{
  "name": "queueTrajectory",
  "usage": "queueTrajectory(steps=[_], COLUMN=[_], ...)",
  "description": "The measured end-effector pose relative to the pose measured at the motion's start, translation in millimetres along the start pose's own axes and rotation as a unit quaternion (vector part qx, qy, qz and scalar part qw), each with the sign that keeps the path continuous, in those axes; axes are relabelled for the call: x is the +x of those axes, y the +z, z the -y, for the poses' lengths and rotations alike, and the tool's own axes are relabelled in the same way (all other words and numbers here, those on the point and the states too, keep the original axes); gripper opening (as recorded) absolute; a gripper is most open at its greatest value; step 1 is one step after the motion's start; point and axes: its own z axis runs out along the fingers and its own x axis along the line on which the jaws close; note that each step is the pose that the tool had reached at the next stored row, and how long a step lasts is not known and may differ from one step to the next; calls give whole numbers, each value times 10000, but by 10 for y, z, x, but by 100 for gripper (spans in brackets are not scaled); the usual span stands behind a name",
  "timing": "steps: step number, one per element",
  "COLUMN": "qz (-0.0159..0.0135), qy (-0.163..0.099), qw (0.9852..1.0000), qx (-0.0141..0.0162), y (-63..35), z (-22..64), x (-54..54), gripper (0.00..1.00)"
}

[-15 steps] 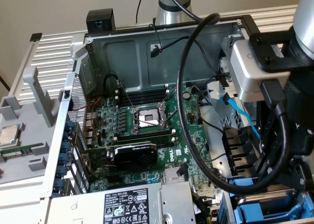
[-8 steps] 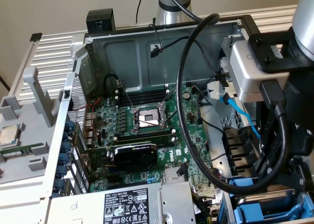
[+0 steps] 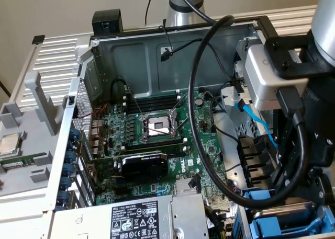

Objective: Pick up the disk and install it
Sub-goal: 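Insert the second disk wire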

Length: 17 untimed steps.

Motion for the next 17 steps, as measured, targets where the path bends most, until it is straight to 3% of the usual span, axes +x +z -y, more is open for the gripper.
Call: queueTrajectory(steps=[17], qz=[0], qy=[0], qw=[10000], qx=[1], y=[30], z=[1], x=[1], gripper=[16])
